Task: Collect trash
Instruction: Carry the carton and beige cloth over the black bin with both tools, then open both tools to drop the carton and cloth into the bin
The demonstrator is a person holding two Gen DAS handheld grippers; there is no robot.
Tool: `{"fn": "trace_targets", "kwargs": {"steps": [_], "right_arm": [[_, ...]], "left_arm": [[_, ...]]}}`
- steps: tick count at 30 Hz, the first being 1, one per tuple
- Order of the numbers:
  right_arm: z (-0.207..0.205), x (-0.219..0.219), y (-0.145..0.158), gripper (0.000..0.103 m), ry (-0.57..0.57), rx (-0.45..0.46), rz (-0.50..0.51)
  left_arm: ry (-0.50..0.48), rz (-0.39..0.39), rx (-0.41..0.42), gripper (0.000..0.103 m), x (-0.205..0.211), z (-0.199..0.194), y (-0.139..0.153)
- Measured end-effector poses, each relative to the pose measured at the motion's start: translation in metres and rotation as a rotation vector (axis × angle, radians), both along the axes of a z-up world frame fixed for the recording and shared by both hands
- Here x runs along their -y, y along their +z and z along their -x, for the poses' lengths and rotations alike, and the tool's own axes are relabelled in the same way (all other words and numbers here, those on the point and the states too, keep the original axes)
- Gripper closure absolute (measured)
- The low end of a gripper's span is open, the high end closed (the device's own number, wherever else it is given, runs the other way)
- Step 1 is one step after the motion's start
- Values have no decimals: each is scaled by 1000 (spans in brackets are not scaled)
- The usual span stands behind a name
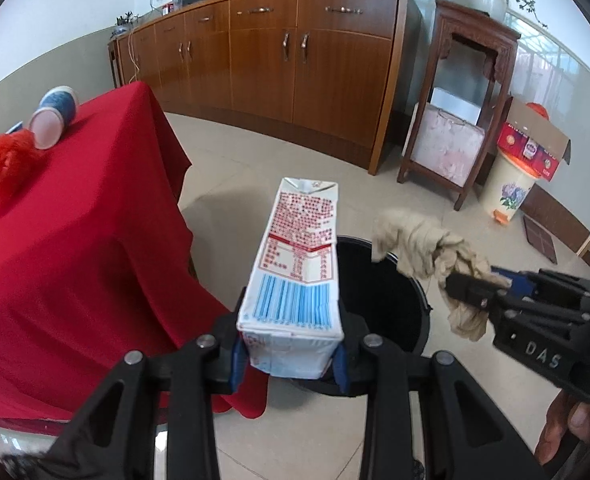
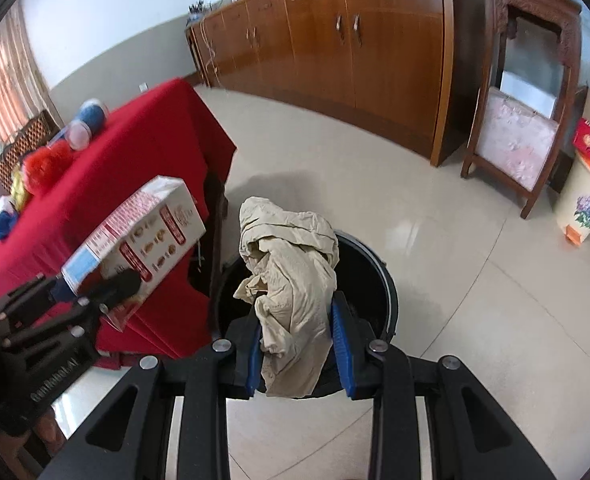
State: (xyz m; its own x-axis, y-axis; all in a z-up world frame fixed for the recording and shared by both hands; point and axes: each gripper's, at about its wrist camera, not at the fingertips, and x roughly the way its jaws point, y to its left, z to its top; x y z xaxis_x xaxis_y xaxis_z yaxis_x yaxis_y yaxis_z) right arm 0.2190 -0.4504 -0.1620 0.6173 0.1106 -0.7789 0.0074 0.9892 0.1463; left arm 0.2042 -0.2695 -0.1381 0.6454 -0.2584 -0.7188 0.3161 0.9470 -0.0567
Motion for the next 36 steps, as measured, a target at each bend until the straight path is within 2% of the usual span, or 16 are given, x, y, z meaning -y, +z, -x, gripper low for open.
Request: {"fn": "trace_targets", "kwargs": {"steps": [8, 10, 12, 13, 14, 17, 21, 23, 36], "right_arm": [[-26, 9, -42, 71, 35, -76, -37], [-32, 8, -54, 69, 57, -103, -47], [-40, 8, -72, 54, 55, -156, 12], [-40, 12, -78, 28, 28, -166, 37], [-39, 19, -82, 14, 1, -163, 41], [-37, 39, -90, 14, -67, -197, 42], [-33, 52, -81, 10, -124, -176, 21], [-29, 50, -73, 1, -123, -164, 23], [6, 39, -28, 1, -136, -83, 74]], "left_arm": [[-10, -17, -54, 67, 13, -16, -21], [-30, -23, -89, 64, 18, -22, -30], [0, -42, -105, 41, 17, -26, -37], [14, -30, -96, 23, 15, -25, -36], [28, -26, -74, 18, 12, -22, -34], [39, -51, -42, 8, 10, -16, -30], [54, -77, -48, 8, 6, -15, -29], [56, -78, -45, 8, 5, -13, -26], [33, -73, 15, 8, 1, 3, 6]]}}
